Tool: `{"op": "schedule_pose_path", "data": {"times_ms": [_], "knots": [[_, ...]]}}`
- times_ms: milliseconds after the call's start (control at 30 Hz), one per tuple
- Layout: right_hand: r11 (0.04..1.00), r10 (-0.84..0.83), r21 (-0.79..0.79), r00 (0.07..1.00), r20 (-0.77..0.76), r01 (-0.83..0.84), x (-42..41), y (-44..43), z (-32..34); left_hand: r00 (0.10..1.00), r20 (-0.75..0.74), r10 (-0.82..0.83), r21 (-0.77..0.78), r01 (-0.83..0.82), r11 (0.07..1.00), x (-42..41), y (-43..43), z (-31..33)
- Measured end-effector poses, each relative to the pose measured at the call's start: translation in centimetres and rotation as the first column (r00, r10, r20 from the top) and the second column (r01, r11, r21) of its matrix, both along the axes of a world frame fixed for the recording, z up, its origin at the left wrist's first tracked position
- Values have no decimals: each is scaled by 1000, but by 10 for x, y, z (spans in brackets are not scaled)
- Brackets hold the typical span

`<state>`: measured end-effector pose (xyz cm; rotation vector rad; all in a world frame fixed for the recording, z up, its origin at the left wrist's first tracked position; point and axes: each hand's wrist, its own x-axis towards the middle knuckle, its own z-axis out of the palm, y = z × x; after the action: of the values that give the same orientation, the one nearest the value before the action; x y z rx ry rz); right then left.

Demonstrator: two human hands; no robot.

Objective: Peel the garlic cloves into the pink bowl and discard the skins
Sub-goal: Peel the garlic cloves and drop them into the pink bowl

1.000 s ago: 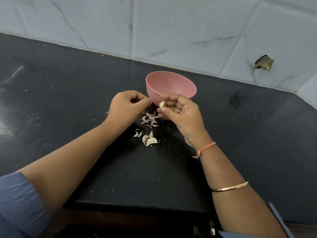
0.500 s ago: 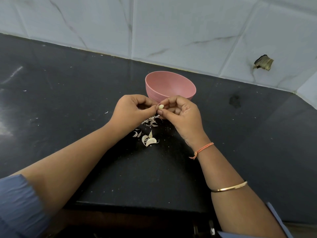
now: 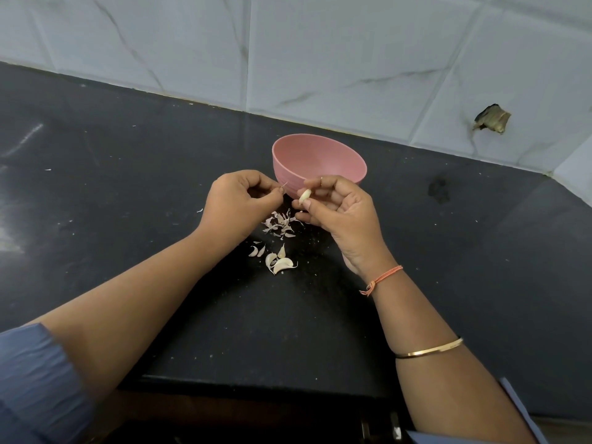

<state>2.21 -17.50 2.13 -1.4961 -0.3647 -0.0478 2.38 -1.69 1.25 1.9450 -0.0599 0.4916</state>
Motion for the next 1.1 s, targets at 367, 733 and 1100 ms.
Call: {"op": "schedule_pose_path", "data": {"times_ms": [367,733,1100], "knots": [[1000,2,7,1000,-24,-2,1,0,-1,999,15,-29,-21,29,999,-2,0,1],[999,37,12,999,-38,-37,-2,-1,2,999,20,-29,-11,29,1000,0,1,1],[981,-87,-171,995,53,94,-4,3,1,999,32,7,27,-8,1000,8,7,-2]]}}
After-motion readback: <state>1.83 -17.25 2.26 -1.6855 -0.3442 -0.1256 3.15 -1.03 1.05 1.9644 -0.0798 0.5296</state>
